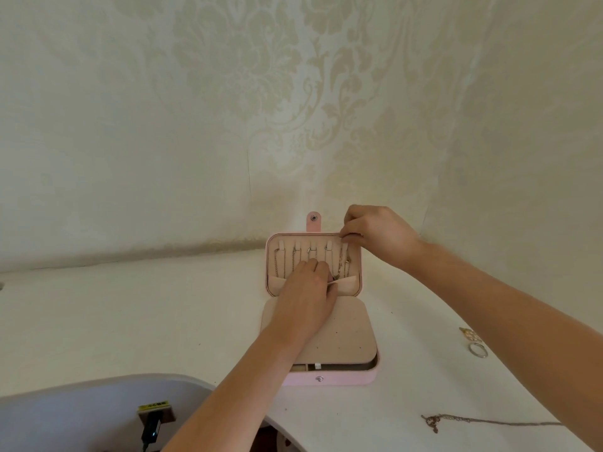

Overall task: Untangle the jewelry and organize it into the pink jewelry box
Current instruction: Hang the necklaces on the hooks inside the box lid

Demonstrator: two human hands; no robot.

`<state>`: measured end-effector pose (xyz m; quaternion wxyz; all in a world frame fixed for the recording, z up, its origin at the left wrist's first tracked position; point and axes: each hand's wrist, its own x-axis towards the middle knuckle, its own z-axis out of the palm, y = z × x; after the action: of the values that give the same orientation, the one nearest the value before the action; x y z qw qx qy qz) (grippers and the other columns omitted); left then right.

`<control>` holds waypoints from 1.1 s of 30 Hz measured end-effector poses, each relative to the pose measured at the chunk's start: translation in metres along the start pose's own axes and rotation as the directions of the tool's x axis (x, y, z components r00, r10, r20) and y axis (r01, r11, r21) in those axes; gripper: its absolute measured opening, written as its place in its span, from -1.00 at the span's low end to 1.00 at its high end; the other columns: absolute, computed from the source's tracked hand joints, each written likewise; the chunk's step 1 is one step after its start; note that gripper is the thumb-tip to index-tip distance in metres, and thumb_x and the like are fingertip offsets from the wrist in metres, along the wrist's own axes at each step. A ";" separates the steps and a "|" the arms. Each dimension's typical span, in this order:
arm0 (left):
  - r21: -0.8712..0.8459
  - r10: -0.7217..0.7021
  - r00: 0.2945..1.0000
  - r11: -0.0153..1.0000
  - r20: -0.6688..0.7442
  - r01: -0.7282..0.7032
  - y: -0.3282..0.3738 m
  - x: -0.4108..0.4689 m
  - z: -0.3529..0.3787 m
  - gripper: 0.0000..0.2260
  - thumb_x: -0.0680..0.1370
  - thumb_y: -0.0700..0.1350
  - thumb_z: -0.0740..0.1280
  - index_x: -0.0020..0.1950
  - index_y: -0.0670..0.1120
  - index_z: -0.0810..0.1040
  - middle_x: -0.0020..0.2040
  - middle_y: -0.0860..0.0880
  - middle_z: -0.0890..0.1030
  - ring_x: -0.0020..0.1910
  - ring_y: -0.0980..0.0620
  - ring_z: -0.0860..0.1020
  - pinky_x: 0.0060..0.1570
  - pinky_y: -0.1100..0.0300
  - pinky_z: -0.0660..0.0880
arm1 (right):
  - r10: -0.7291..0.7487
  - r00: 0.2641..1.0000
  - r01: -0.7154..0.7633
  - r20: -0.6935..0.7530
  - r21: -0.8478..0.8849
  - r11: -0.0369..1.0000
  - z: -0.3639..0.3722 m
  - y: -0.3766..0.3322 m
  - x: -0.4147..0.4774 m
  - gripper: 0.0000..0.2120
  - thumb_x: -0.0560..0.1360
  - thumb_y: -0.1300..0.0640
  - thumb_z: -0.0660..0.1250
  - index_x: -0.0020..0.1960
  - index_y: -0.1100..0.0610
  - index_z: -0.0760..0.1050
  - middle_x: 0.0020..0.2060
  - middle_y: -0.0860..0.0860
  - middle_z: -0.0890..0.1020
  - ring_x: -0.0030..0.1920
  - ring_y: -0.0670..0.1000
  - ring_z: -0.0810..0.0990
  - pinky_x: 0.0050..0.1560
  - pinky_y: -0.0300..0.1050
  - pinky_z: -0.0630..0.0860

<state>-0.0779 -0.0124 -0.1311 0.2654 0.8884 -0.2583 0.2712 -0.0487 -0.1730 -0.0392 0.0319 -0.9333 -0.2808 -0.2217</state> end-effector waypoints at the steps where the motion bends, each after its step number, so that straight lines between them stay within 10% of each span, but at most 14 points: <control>1: 0.000 0.001 1.000 1.000 0.005 -0.001 0.000 0.000 0.000 -0.90 0.51 -0.16 0.31 -0.10 -0.20 0.51 -0.14 -0.13 0.54 -0.12 -0.09 0.47 -0.12 0.03 0.45 | 0.017 1.000 -0.016 -0.026 0.046 0.999 0.001 0.003 -0.001 -0.92 0.44 0.24 0.40 -0.11 0.21 0.66 -0.18 0.07 0.57 -0.26 0.08 0.55 -0.24 -0.14 0.41; 5: -0.004 0.000 1.000 1.000 0.016 0.000 0.000 0.001 -0.001 -0.89 0.53 -0.14 0.28 -0.06 -0.19 0.51 -0.09 -0.12 0.53 -0.08 -0.07 0.46 -0.06 0.07 0.44 | 0.196 0.976 -0.160 -0.099 0.295 0.942 0.007 0.007 -0.003 -0.93 0.45 0.17 0.42 -0.11 0.18 0.60 -0.17 -0.06 0.51 -0.24 -0.04 0.51 -0.15 -0.23 0.45; 12: -0.005 -0.004 1.000 1.000 -0.003 0.004 0.001 0.000 0.000 -0.91 0.51 -0.17 0.31 -0.10 -0.19 0.51 -0.13 -0.12 0.53 -0.10 -0.08 0.47 -0.11 0.08 0.42 | 0.352 0.915 -0.400 0.198 0.572 0.716 0.013 0.013 -0.003 -0.80 0.43 0.15 0.44 0.05 0.11 0.63 -0.15 -0.07 0.65 -0.12 -0.13 0.59 -0.10 -0.42 0.46; 25: -0.015 -0.061 0.995 0.998 0.075 0.063 -0.002 -0.001 -0.002 -0.87 0.53 -0.10 0.30 -0.04 -0.16 0.50 -0.06 -0.08 0.51 -0.03 -0.03 0.43 -0.09 0.18 0.32 | 0.382 0.893 -0.449 0.236 0.508 0.735 0.008 0.010 -0.003 -0.75 0.42 0.08 0.45 0.08 0.09 0.64 -0.11 0.02 0.68 -0.17 -0.08 0.57 -0.26 -0.44 0.42; 33: 0.030 -0.101 0.984 0.995 0.146 0.097 -0.002 -0.001 -0.003 -0.87 0.54 -0.14 0.26 -0.01 -0.16 0.55 -0.03 -0.09 0.56 0.01 -0.06 0.48 -0.01 0.14 0.39 | 0.252 0.762 -0.483 0.596 0.264 0.835 -0.033 -0.005 -0.096 -0.81 0.38 0.11 0.48 -0.02 0.05 0.62 -0.17 -0.15 0.67 -0.12 -0.08 0.62 -0.12 -0.24 0.47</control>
<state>-0.0789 -0.0087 -0.1302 0.2485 0.9207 -0.2296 0.1945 -0.1360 -0.2238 -0.0516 0.1866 -0.9668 -0.1244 0.1229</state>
